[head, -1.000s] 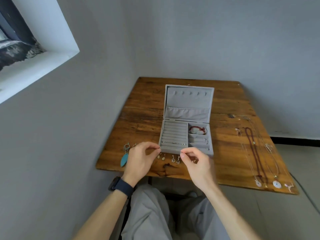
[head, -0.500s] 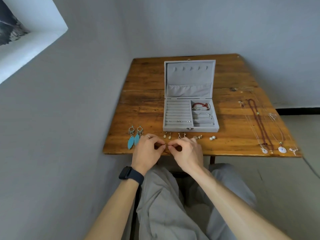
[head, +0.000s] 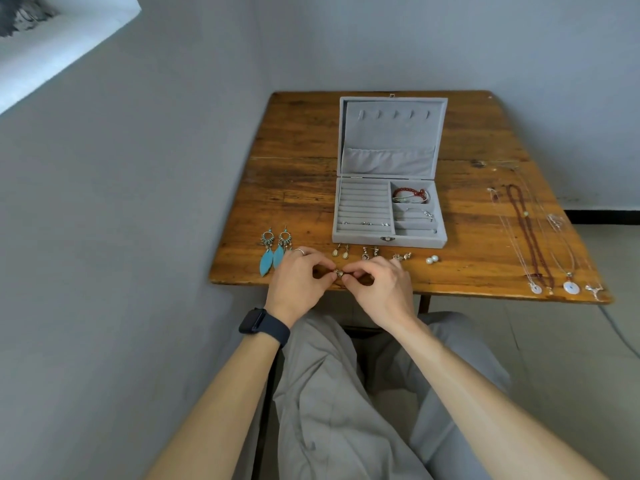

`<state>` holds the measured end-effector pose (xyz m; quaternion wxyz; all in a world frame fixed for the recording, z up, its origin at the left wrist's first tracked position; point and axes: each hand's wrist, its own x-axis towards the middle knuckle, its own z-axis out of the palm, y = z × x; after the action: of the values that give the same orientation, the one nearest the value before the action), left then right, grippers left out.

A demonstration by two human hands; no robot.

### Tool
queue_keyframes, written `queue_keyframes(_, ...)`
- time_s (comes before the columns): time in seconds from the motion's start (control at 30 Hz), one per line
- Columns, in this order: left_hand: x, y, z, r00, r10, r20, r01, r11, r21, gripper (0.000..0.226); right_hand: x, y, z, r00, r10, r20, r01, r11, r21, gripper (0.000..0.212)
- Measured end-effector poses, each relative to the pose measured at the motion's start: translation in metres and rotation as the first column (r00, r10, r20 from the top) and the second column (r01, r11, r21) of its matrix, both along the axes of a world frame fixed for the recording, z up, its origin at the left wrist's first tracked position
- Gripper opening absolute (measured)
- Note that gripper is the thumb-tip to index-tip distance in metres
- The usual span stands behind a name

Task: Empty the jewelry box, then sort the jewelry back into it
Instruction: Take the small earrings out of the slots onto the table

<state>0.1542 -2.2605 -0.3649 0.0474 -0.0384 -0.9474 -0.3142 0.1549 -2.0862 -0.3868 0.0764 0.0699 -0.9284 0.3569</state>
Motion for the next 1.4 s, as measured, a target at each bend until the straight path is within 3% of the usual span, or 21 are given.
queue_keyframes(0.23,0.002,0.0,0.002,1.0,0.003,0.021,-0.002,1.0,-0.028,0.015,0.001,-0.001,0.0,1.0,-0.007,-0.023,0.008,1.0,0.021,0.005)
queue_keyframes(0.4,0.002,0.001,0.005,1.0,-0.009,0.02,0.01,0.999,-0.044,0.015,0.001,0.0,-0.001,1.0,0.01,-0.019,-0.01,1.0,0.012,0.018)
queue_keyframes(1.07,0.001,-0.002,0.01,0.998,-0.042,0.054,0.047,0.995,-0.087,0.02,0.002,0.002,0.0,1.0,0.025,0.002,-0.025,0.999,-0.023,0.016)
queue_keyframes(1.23,-0.004,-0.008,0.022,0.987,-0.091,0.129,0.108,0.985,-0.133,0.024,-0.001,0.015,0.016,0.992,0.109,0.06,-0.1,0.987,-0.129,0.016)
queue_keyframes(1.4,-0.031,-0.001,0.044,0.998,-0.053,0.035,0.057,0.988,-0.141,0.028,-0.039,0.025,0.049,0.995,0.094,-0.024,-0.095,0.993,-0.072,0.015)
